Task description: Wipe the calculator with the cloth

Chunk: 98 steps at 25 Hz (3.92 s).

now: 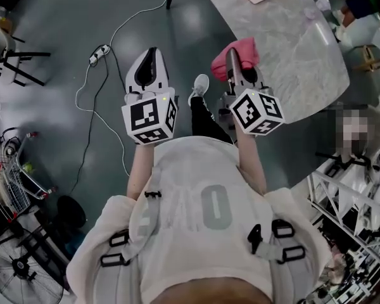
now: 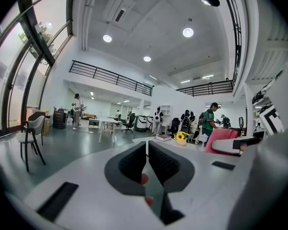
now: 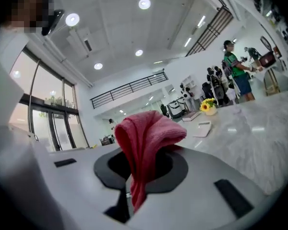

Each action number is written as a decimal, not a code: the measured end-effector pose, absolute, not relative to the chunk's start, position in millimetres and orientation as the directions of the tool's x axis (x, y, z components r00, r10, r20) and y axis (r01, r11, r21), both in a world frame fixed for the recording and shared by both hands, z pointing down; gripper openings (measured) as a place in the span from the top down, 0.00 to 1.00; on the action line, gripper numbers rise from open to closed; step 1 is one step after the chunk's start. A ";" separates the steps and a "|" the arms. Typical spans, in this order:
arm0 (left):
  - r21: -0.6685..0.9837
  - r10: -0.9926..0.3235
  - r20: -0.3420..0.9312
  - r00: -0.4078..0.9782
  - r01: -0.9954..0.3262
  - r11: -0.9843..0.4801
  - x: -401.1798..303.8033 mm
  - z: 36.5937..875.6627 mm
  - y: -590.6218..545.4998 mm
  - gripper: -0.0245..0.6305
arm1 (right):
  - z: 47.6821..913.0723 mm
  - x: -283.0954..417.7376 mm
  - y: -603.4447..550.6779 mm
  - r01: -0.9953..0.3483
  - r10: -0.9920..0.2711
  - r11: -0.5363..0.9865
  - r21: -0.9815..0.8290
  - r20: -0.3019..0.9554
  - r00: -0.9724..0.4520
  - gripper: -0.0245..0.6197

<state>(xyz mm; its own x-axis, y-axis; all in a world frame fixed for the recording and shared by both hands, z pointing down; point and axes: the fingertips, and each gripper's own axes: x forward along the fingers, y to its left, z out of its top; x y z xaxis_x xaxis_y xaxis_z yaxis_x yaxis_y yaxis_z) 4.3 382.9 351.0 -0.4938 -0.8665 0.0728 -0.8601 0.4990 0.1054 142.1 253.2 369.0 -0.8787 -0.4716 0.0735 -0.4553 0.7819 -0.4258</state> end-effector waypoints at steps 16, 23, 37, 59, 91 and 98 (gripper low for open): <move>0.113 -0.900 0.014 -0.436 -0.893 0.435 -156.3 302.0 79.0 0.91 | 337.2 -0.8 -12.3 -0.537 -0.524 0.833 -0.131 0.120 -0.843 0.88; 0.126 -0.942 0.021 -0.335 -0.934 0.335 -149.4 304.4 7.1 0.91 | 343.3 10.5 -65.4 -0.613 -0.599 0.779 -0.132 0.133 -0.789 0.88; 0.178 -1.000 0.020 0.000 -0.984 0.003 -141.2 295.1 -117.8 0.93 | 329.7 33.0 -140.0 -0.823 -0.817 0.552 -0.134 0.107 -0.566 0.88; 0.123 -0.945 0.123 0.303 -0.949 -0.289 -101.1 318.9 -222.4 0.93 | 326.5 75.2 -168.0 -0.958 -0.953 0.257 -0.130 0.127 -0.273 0.88; 0.220 -0.805 0.499 0.320 -0.946 -0.239 -110.8 491.3 -251.9 0.39 | 344.9 93.9 -167.9 -0.968 -0.954 0.214 -0.134 0.187 -0.237 0.88; 0.165 -0.707 0.645 0.289 -0.957 -0.240 -112.4 554.0 -251.7 0.39 | 353.3 98.0 -170.6 -0.971 -0.950 0.202 -0.127 0.215 -0.226 0.88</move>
<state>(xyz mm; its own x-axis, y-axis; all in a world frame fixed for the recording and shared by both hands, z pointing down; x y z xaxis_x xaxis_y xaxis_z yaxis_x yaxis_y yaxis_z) -112.4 -251.7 554.0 0.2890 -0.7072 0.6452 -0.9566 -0.2401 0.1652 98.0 -170.6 353.3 -0.2257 -0.9501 0.2154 -0.9711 0.2018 -0.1271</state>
